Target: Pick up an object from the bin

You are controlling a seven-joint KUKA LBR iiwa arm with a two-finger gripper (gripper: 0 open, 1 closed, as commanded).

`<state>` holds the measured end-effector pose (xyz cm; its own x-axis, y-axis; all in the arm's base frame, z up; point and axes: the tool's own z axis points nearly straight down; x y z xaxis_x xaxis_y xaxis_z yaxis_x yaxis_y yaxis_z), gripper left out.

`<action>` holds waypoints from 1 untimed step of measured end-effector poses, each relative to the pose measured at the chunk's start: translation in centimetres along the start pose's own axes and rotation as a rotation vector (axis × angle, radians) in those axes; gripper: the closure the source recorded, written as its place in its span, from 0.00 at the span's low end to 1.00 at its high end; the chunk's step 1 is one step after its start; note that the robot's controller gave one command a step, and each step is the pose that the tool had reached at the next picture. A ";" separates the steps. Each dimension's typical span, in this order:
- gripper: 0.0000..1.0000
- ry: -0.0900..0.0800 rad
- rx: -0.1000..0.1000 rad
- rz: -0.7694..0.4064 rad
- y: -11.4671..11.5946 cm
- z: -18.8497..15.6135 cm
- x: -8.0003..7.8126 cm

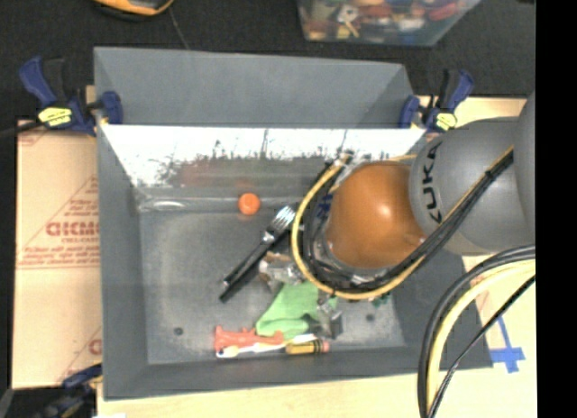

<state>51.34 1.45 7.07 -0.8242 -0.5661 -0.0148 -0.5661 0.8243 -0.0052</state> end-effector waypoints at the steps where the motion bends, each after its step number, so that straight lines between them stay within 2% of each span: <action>1: 1.00 0.000 0.002 0.172 -0.1 0.0 0.5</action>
Offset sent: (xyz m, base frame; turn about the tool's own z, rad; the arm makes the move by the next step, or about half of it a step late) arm 0.0000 0.0000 0.0000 0.0000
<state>50.96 1.08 7.11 -0.9088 -0.4170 -0.0156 -0.4169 0.9089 -0.0043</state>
